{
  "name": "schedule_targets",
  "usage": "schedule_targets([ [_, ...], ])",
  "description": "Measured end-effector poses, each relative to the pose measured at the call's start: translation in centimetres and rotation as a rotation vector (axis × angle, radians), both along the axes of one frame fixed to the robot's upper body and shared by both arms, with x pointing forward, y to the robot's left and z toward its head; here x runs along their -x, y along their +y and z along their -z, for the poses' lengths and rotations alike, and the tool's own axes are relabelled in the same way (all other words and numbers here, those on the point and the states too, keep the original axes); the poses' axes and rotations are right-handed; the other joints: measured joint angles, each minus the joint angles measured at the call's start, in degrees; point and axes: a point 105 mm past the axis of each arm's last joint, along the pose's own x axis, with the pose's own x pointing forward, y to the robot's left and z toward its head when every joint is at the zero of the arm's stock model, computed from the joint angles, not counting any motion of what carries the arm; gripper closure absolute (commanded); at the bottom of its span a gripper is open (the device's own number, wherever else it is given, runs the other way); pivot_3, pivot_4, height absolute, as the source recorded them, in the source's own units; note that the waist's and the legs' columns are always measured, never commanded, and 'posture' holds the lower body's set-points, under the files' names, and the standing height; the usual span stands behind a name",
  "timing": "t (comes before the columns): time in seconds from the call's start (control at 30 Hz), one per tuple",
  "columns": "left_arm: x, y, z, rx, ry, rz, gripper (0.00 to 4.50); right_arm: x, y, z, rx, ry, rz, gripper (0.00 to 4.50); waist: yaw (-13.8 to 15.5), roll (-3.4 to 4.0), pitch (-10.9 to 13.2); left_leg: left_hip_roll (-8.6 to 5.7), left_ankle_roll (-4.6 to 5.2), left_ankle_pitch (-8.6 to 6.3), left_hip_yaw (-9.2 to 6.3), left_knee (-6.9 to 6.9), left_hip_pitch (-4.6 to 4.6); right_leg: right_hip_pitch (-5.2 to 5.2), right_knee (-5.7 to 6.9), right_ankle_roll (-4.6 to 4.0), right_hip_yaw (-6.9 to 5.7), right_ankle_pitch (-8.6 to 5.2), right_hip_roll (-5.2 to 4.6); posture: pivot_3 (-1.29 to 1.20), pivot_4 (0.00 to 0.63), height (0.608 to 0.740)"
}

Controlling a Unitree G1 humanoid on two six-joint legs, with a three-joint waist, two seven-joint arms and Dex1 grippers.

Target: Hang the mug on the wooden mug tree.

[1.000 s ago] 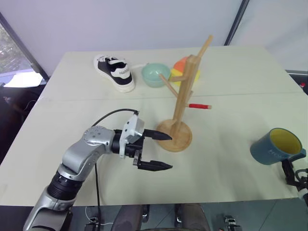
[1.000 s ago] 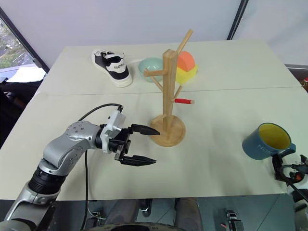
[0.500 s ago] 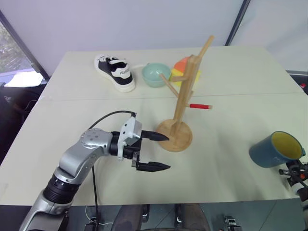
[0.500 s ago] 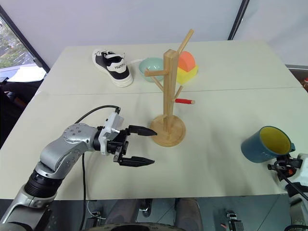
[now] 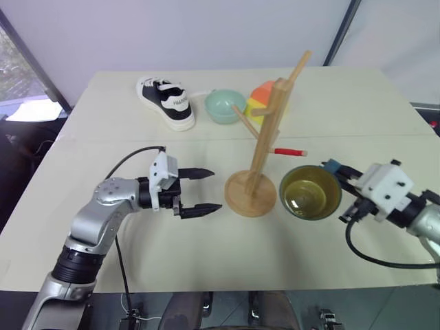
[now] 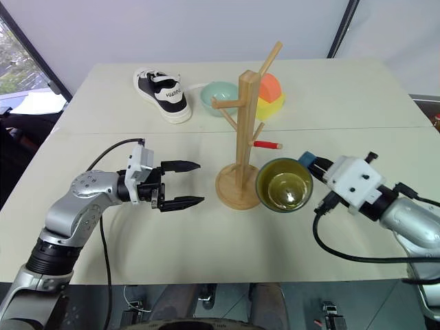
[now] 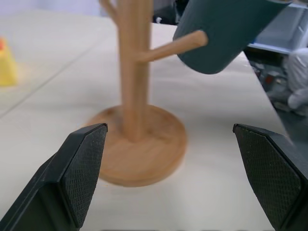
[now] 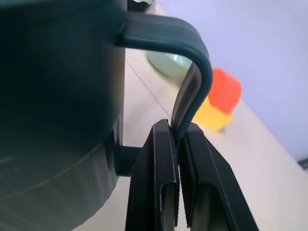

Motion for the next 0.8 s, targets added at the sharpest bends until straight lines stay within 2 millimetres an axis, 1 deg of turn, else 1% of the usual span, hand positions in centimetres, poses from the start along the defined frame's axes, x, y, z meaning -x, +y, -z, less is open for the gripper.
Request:
schedule_targets([
  [0.23,-0.3,0.7,-0.6,0.016,-0.018,-0.03,0.0,-0.5,0.9,-1.3,0.079,0.018,-0.05,4.44,-0.1,-0.27,0.1,-0.01,0.2,-0.03,0.05,0.01,-0.06,0.09,-0.07,-0.05,-0.01,0.11,0.0,0.0,0.15,0.736],
  [0.5,-0.4,0.7,-1.1,0.034,-0.019,-0.025,0.0,-0.5,1.7,-2.1,0.108,0.016,-0.101,4.44,-0.1,-0.33,0.2,-0.01,0.12,-0.07,0.06,0.06,-0.05,0.13,-0.07,0.0,0.0,0.15,0.0,0.0,0.15,0.736],
  [0.6,-0.4,0.7,-1.1,0.034,-0.021,-0.024,0.0,-0.2,2.2,-2.4,0.127,0.019,-0.132,4.44,-0.2,-0.34,0.2,-0.01,0.12,-0.07,0.06,0.05,-0.05,0.13,-0.07,0.01,0.0,0.15,-0.01,0.0,0.15,0.736],
  [0.8,-0.3,0.6,-1.4,0.043,-0.027,-0.017,0.0,-0.2,2.9,-3.3,0.142,-0.002,-0.153,4.44,-0.1,-0.37,0.2,-0.01,0.12,-0.08,0.06,0.06,-0.05,0.12,-0.07,0.01,0.0,0.15,-0.01,0.0,0.15,0.736],
])
